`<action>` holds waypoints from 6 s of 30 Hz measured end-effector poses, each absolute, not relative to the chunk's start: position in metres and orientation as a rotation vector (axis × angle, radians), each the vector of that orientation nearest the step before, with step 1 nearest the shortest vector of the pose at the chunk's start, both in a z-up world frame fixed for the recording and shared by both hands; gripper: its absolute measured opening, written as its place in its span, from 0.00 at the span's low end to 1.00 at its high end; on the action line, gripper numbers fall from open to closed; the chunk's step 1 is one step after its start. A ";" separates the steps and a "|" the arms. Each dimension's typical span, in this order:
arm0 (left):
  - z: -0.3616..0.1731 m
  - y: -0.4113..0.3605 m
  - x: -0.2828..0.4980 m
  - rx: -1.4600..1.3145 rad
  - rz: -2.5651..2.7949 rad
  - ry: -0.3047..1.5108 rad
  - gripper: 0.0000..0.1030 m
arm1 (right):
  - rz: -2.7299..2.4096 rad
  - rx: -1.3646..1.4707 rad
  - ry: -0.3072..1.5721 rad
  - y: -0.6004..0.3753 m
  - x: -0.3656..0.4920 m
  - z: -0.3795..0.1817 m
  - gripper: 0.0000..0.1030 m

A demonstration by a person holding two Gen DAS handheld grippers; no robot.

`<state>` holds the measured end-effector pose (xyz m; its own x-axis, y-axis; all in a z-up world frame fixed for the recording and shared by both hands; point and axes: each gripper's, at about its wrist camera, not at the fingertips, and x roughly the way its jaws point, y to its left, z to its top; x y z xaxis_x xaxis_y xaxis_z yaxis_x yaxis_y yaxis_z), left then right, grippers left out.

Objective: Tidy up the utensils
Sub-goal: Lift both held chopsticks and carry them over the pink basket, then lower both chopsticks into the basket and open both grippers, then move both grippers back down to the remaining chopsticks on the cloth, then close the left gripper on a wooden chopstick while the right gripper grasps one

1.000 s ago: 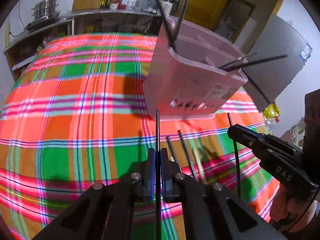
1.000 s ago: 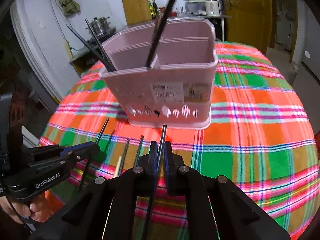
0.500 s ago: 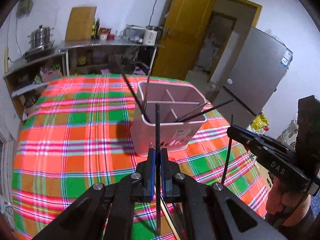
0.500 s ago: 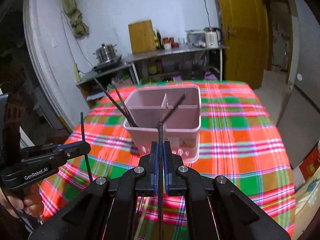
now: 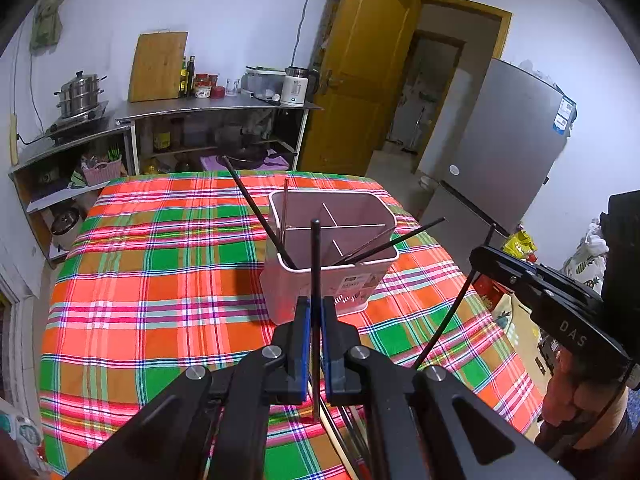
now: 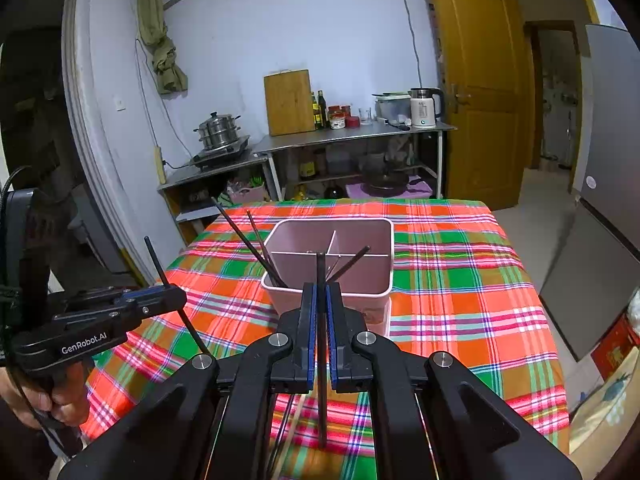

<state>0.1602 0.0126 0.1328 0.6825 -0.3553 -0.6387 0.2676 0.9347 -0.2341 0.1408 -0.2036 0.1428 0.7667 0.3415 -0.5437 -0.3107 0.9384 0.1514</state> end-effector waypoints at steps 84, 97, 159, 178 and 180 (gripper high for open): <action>0.186 0.028 0.227 -0.172 -0.283 0.565 0.06 | 0.358 0.138 0.533 -0.211 0.202 0.167 0.11; 0.147 0.029 0.141 -0.160 -0.276 0.576 0.06 | 0.354 0.136 0.519 -0.228 0.127 0.144 0.11; -0.034 -0.025 0.135 -0.107 -0.226 0.939 0.20 | 0.392 0.197 0.848 -0.224 0.097 0.005 0.12; -0.028 0.013 0.155 -0.142 -0.200 0.965 0.12 | 0.434 0.154 0.927 -0.177 0.142 -0.015 0.12; -0.027 0.006 0.159 -0.098 -0.231 0.973 0.12 | 0.431 0.150 0.941 -0.174 0.147 -0.018 0.12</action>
